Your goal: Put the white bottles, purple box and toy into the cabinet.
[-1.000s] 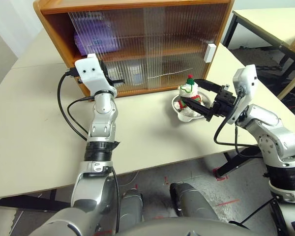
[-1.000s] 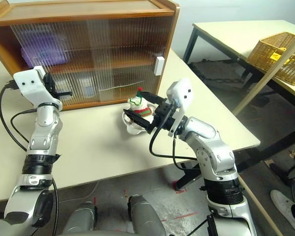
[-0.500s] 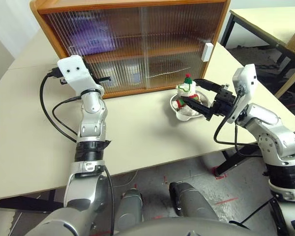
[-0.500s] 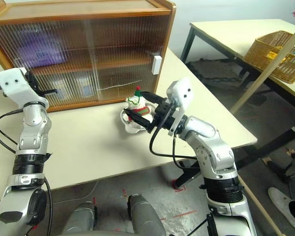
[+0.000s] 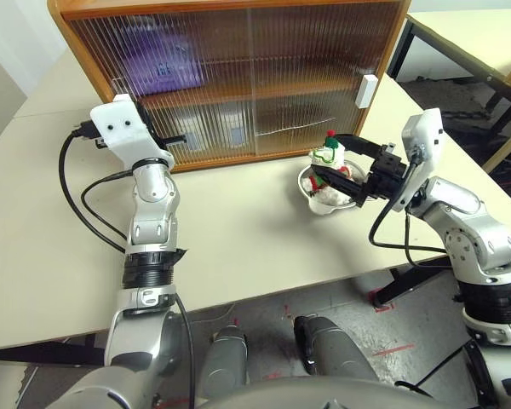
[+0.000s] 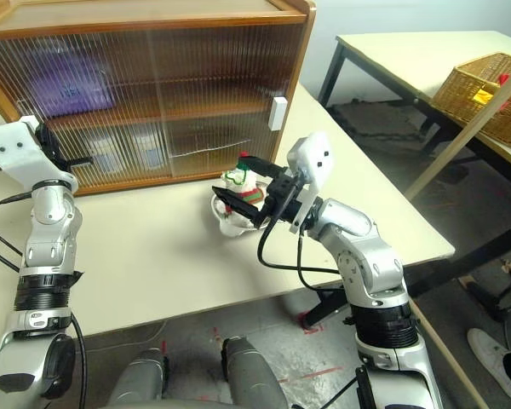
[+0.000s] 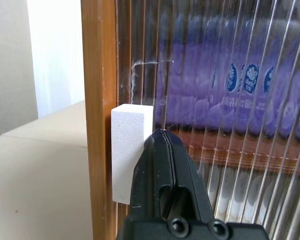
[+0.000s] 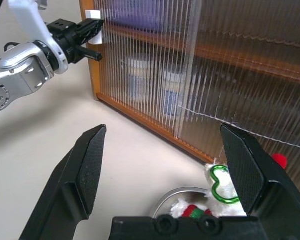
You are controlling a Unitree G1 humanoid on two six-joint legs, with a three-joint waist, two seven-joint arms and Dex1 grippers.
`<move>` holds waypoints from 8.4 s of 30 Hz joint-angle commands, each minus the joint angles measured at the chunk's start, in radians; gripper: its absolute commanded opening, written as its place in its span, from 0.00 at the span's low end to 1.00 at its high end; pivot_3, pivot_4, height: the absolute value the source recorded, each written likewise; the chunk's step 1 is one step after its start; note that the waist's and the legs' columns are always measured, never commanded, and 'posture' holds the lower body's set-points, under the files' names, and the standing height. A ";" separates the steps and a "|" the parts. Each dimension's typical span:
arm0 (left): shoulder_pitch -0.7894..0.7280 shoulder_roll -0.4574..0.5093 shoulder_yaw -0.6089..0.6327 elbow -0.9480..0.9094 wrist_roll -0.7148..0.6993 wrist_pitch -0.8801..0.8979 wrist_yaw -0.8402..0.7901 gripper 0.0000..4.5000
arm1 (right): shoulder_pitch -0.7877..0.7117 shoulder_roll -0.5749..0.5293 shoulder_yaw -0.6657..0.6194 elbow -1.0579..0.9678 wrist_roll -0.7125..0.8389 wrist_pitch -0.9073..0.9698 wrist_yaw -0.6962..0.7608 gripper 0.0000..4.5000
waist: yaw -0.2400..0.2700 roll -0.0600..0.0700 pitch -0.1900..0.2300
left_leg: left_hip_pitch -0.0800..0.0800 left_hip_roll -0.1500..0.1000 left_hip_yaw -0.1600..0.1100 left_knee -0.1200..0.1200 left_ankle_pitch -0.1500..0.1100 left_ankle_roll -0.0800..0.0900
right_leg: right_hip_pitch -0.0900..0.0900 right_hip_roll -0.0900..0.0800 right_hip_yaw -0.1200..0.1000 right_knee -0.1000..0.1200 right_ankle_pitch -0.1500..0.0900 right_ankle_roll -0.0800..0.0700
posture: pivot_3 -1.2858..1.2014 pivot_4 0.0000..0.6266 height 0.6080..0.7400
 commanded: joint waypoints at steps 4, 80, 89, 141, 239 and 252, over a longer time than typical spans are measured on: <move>-0.009 0.038 0.050 0.063 -0.003 -0.004 0.019 0.01 | -0.005 0.000 0.011 0.005 -0.012 -0.003 0.006 1.00 | -0.002 0.000 0.000 | 0.003 0.000 0.000 0.000 0.000 0.002 | 0.000 0.001 0.000 0.001 0.001 -0.001 | 0.51 0.14 1.00; 0.077 0.356 -0.016 -0.139 -0.689 0.355 -1.340 1.00 | -0.068 -0.038 -0.100 0.137 -0.044 -0.056 -0.032 1.00 | 0.042 0.002 -0.003 | -0.001 -0.001 -0.006 0.017 -0.017 0.009 | -0.005 0.000 0.000 0.001 0.005 -0.002 | 0.53 0.15 1.00; 0.160 0.336 -0.013 -0.224 -0.687 0.363 -1.301 1.00 | -0.181 -0.047 -0.175 0.351 -0.132 -0.063 -0.198 1.00 | 0.050 0.003 -0.003 | -0.002 0.000 -0.012 0.014 -0.017 0.008 | -0.008 0.000 -0.001 0.001 0.005 -0.003 | 0.54 0.17 1.00; 0.196 0.315 -0.016 -0.221 -0.657 0.307 -1.292 1.00 | -0.446 0.047 -0.152 0.730 -0.280 -0.200 -0.305 0.00 | 0.070 0.005 -0.002 | -0.003 0.004 -0.013 0.000 -0.017 0.008 | -0.017 0.001 0.000 -0.001 0.008 -0.008 | 0.56 0.18 1.00; 0.118 0.274 -0.081 -0.174 -0.636 0.282 -1.287 1.00 | -0.341 0.173 -0.044 0.155 -0.270 0.191 -0.387 0.00 | 0.072 0.004 -0.003 | -0.011 0.004 -0.017 0.004 -0.009 0.002 | -0.026 0.005 -0.003 0.006 0.016 -0.014 | 0.54 0.14 1.00; 0.108 0.273 -0.078 -0.147 -0.626 0.270 -1.307 1.00 | -0.361 0.015 -0.067 -0.127 -0.205 0.775 -0.464 0.89 | 0.067 0.004 -0.003 | -0.003 0.004 -0.017 0.004 -0.008 0.002 | -0.017 0.008 -0.003 0.004 0.016 -0.013 | 0.53 0.16 1.00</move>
